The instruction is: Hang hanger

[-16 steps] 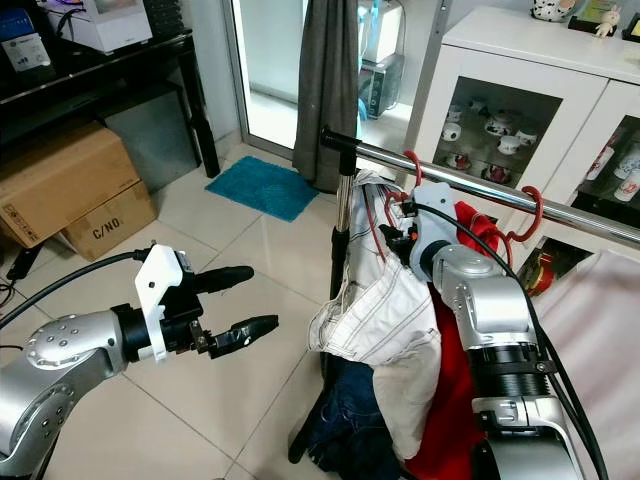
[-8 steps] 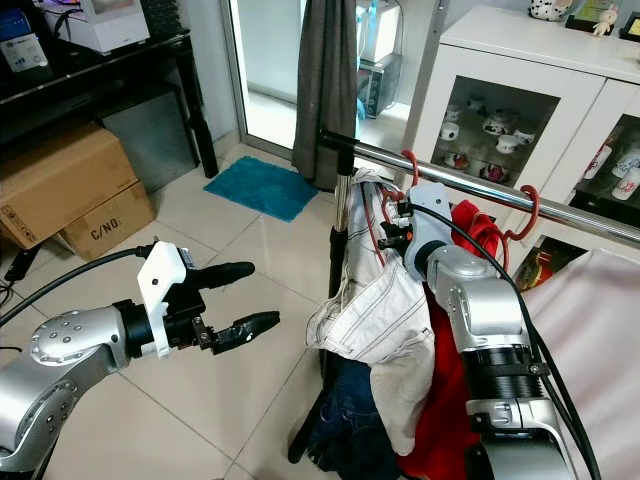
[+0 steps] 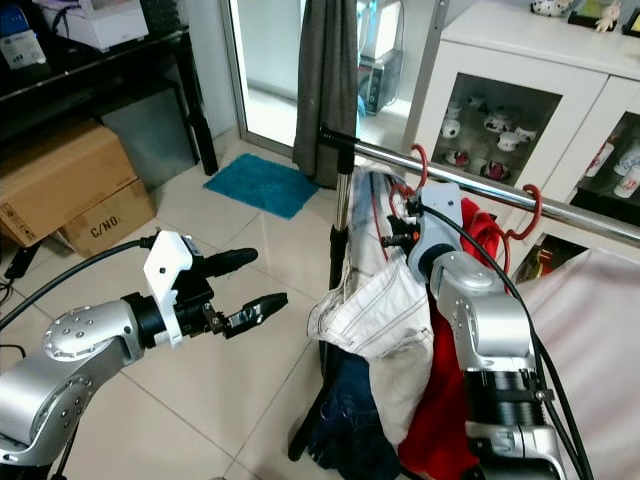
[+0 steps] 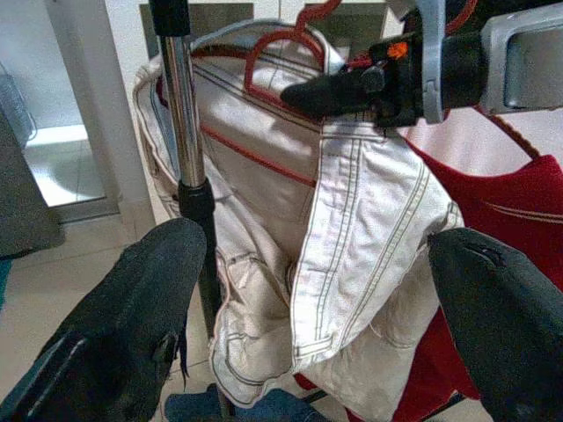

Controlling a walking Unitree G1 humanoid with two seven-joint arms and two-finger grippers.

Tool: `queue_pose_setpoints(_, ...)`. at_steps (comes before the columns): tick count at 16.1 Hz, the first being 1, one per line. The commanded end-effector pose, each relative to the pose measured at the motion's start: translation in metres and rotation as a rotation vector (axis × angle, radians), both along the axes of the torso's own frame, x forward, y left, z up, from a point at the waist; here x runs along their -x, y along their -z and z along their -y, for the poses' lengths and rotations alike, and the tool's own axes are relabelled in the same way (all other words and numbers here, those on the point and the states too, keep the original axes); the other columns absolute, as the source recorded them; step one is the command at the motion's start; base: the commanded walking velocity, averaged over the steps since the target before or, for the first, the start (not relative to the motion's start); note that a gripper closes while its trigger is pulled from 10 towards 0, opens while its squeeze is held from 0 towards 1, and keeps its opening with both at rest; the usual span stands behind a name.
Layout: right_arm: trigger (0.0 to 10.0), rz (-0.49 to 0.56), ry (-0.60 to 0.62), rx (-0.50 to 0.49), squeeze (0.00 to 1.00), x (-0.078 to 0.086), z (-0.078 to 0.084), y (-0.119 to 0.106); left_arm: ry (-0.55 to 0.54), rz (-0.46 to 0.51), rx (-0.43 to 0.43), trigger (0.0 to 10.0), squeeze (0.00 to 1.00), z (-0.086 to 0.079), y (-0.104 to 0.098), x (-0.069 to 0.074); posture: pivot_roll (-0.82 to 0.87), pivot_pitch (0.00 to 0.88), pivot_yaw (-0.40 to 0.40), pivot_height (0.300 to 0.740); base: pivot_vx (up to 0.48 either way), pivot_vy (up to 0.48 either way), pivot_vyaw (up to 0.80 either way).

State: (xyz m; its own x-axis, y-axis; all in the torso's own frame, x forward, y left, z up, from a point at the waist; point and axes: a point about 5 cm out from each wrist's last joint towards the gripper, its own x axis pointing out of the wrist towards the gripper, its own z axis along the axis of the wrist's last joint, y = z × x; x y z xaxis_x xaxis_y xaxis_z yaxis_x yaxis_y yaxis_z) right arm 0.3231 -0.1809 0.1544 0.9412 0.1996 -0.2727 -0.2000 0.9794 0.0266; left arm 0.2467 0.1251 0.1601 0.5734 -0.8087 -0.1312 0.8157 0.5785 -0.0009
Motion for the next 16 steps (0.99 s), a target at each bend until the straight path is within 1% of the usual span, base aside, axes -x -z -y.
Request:
queue_pose_setpoints(1,0.0,0.139,-0.012,-0.013,0.0,0.002,-0.004,-0.026,-0.024,0.006,-0.032,10.0,1.0,-0.003,0.001,-0.002,-0.16,0.0,0.032,0.74,0.0,0.0,0.0)
queue_pose_setpoints(3,0.0,0.163,0.002,0.003,0.0,0.007,-0.001,-0.033,-0.073,-0.001,-0.064,10.0,1.0,-0.006,0.006,-0.006,-0.16,0.0,0.039,0.74,0.0,0.0,0.0)
queue_pose_setpoints(4,0.0,0.152,-0.009,0.027,0.0,0.014,0.0,-0.033,-0.134,0.025,-0.094,10.0,0.86,-0.007,0.008,-0.011,-0.16,0.0,0.038,0.74,0.0,0.0,0.0)
queue_pose_setpoints(5,0.0,0.14,-0.018,0.033,0.0,0.019,-0.001,-0.03,-0.17,0.039,-0.102,10.0,0.8,-0.007,0.009,-0.013,-0.14,0.0,0.032,0.74,0.0,0.0,0.0)
queue_pose_setpoints(6,0.0,0.107,-0.028,0.033,0.0,0.029,-0.005,-0.019,-0.231,0.043,-0.114,10.0,0.65,-0.008,0.011,-0.016,-0.14,0.0,0.029,0.74,0.0,0.0,0.0)
queue_pose_setpoints(7,0.0,0.085,-0.037,0.022,0.0,0.034,-0.008,-0.011,-0.24,0.027,-0.117,10.0,0.35,-0.008,0.014,-0.015,-0.13,0.0,0.026,0.74,0.0,0.0,0.0)
queue_pose_setpoints(8,0.0,0.067,-0.038,0.02,0.0,0.038,-0.011,-0.004,-0.247,0.019,-0.128,10.0,0.0,-0.008,0.016,-0.014,-0.13,0.0,0.022,0.74,0.0,0.0,0.0)
queue_pose_setpoints(10,0.0,0.017,-0.06,-0.025,0.0,0.048,-0.021,0.014,-0.282,0.014,-0.135,10.0,0.0,-0.01,0.018,-0.012,-0.11,0.0,0.011,0.74,0.0,0.0,0.0)
queue_pose_setpoints(11,0.0,0.021,-0.062,-0.024,0.0,0.051,-0.023,0.019,-0.29,0.011,-0.132,10.0,0.0,-0.011,0.018,-0.011,-0.11,0.0,0.011,0.74,0.0,0.0,0.0)
queue_pose_setpoints(13,0.0,0.026,-0.06,-0.04,0.0,0.059,-0.029,0.021,-0.296,0.017,-0.132,10.0,0.0,-0.012,0.018,-0.011,-0.12,0.0,0.017,0.74,0.0,0.0,0.0)
queue_pose_setpoints(16,0.0,0.04,-0.035,-0.041,0.0,0.065,-0.031,0.021,-0.292,0.02,-0.123,10.0,0.0,-0.01,0.017,-0.013,-0.15,0.0,0.037,0.74,0.0,0.0,0.0)
